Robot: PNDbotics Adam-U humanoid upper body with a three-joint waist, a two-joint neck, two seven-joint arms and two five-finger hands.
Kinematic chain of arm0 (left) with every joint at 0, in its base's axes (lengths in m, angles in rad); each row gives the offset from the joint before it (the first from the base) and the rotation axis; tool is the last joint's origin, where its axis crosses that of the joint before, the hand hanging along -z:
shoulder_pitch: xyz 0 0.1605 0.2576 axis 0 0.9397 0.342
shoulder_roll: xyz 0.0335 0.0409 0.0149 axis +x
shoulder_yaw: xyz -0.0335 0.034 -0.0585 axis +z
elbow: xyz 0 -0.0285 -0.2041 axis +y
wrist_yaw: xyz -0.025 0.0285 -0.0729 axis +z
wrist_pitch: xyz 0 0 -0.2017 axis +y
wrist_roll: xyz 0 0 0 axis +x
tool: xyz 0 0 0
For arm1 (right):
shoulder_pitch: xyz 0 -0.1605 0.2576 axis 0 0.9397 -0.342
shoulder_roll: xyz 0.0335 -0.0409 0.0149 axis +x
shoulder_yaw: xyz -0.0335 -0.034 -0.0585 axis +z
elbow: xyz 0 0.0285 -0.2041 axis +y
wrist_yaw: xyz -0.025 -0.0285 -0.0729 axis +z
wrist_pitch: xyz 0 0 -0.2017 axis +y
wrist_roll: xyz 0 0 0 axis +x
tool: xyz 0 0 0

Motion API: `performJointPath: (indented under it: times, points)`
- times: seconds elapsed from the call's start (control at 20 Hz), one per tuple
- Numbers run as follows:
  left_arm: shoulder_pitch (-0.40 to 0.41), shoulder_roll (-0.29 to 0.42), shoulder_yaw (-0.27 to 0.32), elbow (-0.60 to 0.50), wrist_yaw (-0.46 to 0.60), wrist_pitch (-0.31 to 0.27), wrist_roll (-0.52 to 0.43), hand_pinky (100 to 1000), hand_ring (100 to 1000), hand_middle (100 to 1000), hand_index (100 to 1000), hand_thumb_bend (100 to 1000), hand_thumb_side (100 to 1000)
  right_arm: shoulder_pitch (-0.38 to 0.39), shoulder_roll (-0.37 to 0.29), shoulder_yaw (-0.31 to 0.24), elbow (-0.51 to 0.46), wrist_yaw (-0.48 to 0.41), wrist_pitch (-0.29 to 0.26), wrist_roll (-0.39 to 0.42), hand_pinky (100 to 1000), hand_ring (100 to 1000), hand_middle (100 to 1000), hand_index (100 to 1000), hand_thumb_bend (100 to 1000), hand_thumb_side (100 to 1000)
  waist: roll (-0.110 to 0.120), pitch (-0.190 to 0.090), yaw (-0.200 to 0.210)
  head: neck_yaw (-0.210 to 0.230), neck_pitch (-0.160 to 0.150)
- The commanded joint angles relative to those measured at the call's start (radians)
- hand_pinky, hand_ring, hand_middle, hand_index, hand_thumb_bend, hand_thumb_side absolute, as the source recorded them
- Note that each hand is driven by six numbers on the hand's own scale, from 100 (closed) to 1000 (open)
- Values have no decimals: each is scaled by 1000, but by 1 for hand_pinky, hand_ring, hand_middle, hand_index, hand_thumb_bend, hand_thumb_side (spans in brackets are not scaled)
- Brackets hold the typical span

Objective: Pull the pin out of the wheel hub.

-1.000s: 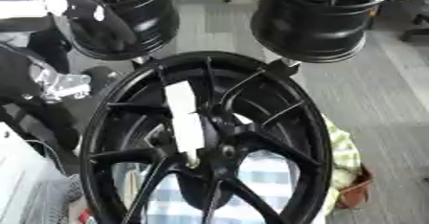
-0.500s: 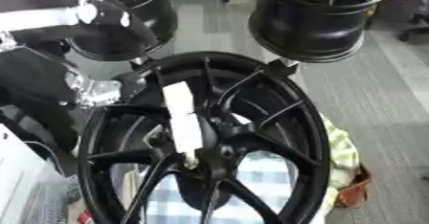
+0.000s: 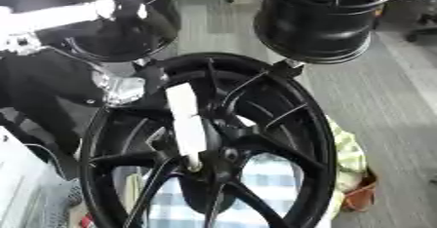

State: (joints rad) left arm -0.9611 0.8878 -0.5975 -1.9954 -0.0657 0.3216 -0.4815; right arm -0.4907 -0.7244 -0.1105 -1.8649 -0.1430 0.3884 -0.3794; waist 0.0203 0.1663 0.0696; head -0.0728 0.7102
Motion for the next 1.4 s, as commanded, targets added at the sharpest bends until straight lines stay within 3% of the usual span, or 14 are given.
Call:
performJointPath:
  times: [0.05,0.45,0.8,1.15,1.4]
  points:
    - [-21,-13,-8,-5,-19,34,15,751,817,657,842,239,592,-7,-14,-7,-2,-6,0,-1,779,652,554,716,450,315,0,-19,1,5,-11]
    - [-15,-29,-41,-5,-34,148,-7,748,811,647,826,294,622,-2,-7,-1,5,-11,-1,4,779,652,554,716,444,320,3,-18,2,10,-10]
    - [-10,-50,-52,3,-75,216,-48,755,824,667,837,338,568,0,0,2,8,-17,-2,9,780,653,554,716,437,325,2,-16,0,14,-13]
    - [-2,-67,-49,24,-99,214,-65,770,854,727,860,346,547,6,7,2,12,-25,-3,12,780,653,554,716,430,329,3,-11,-5,19,-19]
    - [6,-73,-47,41,-113,212,-61,782,866,746,859,343,464,9,11,2,14,-32,-4,13,781,653,554,716,425,335,2,-6,-9,23,-27]
